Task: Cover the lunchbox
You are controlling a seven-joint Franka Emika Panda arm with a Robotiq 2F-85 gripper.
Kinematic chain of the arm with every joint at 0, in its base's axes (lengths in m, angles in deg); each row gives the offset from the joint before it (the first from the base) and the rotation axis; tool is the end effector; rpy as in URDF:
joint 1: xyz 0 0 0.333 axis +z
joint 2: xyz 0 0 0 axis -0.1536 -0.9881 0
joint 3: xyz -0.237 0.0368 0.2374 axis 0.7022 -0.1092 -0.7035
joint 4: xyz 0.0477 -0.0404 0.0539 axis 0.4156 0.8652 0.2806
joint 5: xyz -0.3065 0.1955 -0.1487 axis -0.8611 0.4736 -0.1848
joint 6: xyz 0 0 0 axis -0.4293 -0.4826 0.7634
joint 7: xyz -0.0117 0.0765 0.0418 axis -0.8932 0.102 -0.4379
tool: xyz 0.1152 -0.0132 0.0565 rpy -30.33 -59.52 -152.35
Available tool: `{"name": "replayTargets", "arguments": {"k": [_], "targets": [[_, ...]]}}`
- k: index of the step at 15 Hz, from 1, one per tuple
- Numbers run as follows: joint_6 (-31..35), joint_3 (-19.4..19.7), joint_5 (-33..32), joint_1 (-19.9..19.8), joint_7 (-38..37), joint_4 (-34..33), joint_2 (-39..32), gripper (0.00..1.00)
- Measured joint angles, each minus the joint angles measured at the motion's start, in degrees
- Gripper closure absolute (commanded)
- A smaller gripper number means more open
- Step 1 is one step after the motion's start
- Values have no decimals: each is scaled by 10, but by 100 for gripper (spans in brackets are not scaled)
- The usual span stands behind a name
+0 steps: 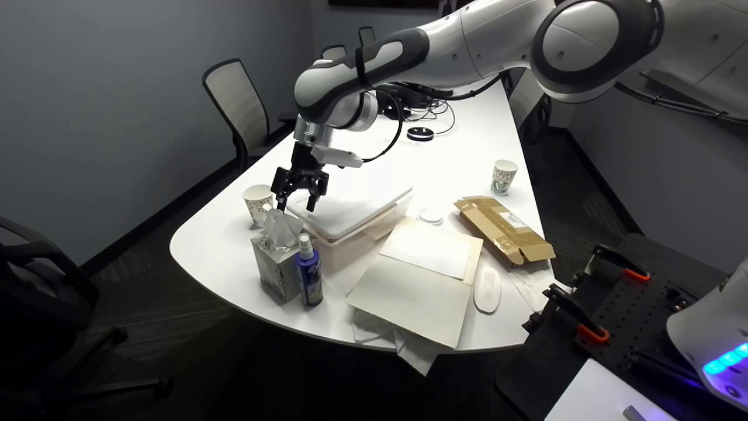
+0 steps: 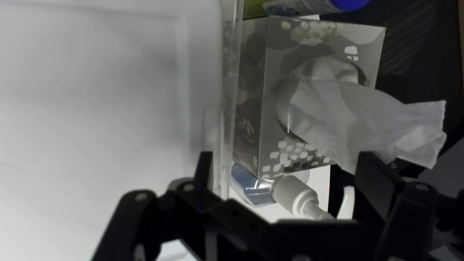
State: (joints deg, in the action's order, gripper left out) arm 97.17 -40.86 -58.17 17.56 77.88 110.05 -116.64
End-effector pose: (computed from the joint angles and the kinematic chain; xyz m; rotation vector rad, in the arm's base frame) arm 0.7604 0.2739 0.1177 -2.6989 -0.2946 0.0544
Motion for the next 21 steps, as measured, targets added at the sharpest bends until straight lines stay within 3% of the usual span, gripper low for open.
{"name": "replayTargets", "arguments": {"k": [7, 21], "targets": [[-21, 25, -25, 9, -2, 0, -3, 0], [-62, 10, -19, 11, 0, -11, -11, 0]]}}
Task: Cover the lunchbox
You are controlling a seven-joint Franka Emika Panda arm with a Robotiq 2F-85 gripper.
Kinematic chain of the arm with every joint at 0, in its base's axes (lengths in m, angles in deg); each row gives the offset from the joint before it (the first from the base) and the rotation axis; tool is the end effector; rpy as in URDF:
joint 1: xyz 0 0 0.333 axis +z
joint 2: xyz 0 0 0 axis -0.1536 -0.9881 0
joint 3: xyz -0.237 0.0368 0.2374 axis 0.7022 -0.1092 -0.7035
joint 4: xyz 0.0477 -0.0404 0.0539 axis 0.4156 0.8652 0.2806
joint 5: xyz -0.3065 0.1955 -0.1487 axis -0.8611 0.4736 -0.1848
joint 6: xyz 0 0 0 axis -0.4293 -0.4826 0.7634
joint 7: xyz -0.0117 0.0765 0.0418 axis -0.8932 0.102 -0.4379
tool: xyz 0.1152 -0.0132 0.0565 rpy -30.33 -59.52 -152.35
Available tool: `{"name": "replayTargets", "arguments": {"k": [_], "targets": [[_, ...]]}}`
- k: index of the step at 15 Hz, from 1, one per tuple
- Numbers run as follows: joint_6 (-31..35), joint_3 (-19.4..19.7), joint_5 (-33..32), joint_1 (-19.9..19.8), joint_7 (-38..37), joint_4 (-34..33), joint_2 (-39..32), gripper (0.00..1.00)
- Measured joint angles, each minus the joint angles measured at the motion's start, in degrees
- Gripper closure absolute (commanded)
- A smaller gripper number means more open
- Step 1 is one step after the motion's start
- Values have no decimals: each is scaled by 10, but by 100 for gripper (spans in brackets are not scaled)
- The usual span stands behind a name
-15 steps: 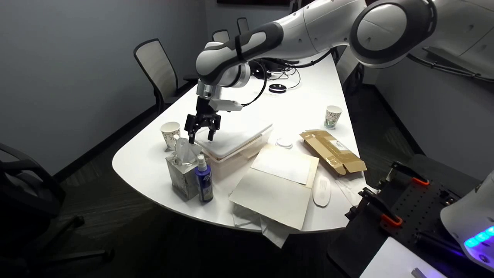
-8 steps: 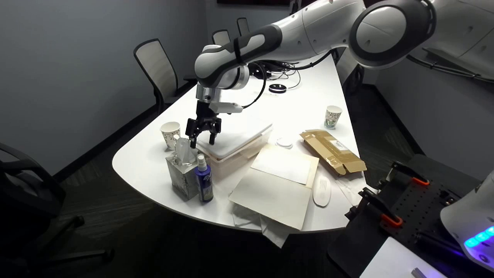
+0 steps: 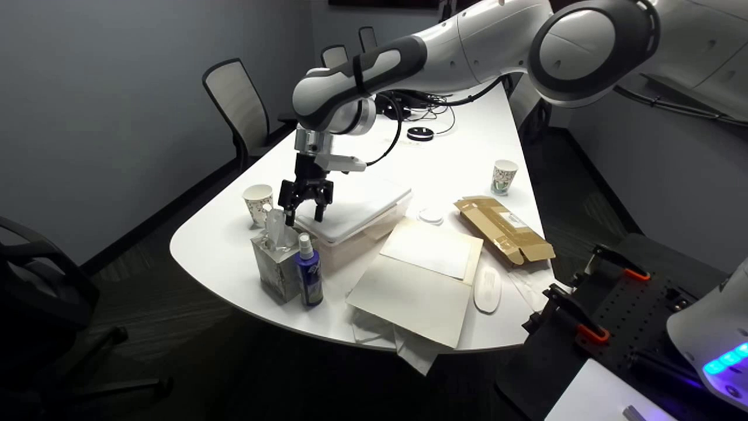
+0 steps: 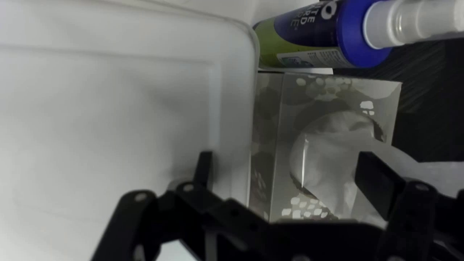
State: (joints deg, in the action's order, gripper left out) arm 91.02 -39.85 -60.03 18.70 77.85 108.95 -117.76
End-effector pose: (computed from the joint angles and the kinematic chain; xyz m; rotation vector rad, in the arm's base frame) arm 0.7438 0.2781 0.0995 -2.7339 -0.3638 0.1990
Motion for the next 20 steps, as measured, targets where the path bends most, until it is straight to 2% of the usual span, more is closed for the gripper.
{"name": "replayTargets", "arguments": {"k": [13, 17, 20], "targets": [[-24, -22, 3, -6, 1, -33, -22, 0], [-24, -6, -12, -6, -1, -53, -21, 0], [-25, 21, -39, -6, -11, -68, -9, 0]]}}
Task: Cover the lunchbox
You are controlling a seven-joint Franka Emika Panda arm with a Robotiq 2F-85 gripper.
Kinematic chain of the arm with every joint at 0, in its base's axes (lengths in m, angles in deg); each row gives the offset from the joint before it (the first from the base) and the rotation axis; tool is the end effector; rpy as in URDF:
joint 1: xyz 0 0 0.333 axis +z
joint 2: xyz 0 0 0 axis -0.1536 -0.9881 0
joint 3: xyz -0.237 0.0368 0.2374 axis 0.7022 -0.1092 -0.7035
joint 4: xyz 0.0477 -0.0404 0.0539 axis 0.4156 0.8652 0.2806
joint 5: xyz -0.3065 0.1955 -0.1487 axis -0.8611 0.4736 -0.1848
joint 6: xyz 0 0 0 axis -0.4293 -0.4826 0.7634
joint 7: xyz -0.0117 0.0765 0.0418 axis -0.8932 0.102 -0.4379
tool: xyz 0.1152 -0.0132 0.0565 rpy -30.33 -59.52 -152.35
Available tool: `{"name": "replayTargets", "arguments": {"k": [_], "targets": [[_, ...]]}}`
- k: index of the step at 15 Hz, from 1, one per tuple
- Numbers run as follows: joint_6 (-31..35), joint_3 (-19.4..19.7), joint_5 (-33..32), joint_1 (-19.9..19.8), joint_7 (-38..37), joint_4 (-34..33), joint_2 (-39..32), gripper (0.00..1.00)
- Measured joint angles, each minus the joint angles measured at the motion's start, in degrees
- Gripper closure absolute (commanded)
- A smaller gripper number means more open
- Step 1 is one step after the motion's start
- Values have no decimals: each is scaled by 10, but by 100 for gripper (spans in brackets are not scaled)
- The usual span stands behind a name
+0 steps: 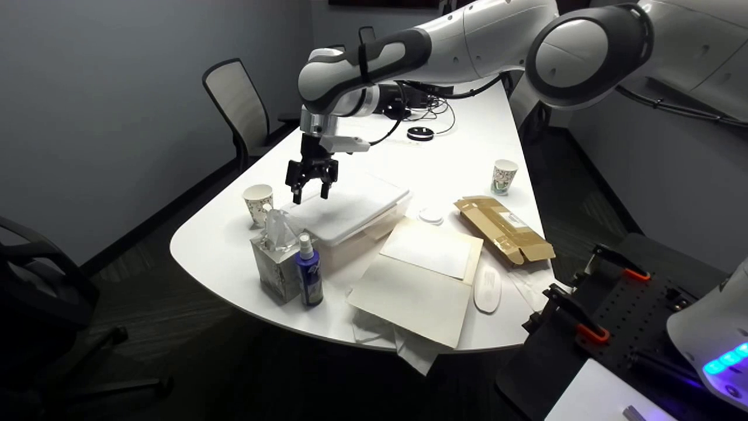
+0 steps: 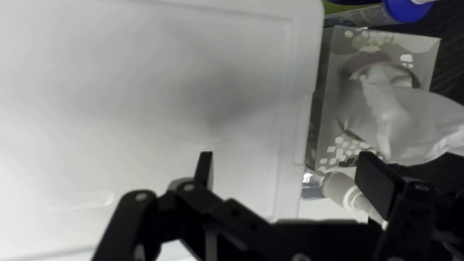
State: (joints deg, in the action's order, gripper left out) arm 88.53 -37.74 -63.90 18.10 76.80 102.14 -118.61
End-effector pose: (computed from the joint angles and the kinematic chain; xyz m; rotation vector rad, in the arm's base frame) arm 0.7748 0.2429 0.1304 -2.8239 -0.3546 0.1002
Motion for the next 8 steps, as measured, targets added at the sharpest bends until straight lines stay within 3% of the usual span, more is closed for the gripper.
{"name": "replayTargets", "arguments": {"k": [8], "targets": [[-4, 89, -55, 2, -101, 3, 42, 0]]}}
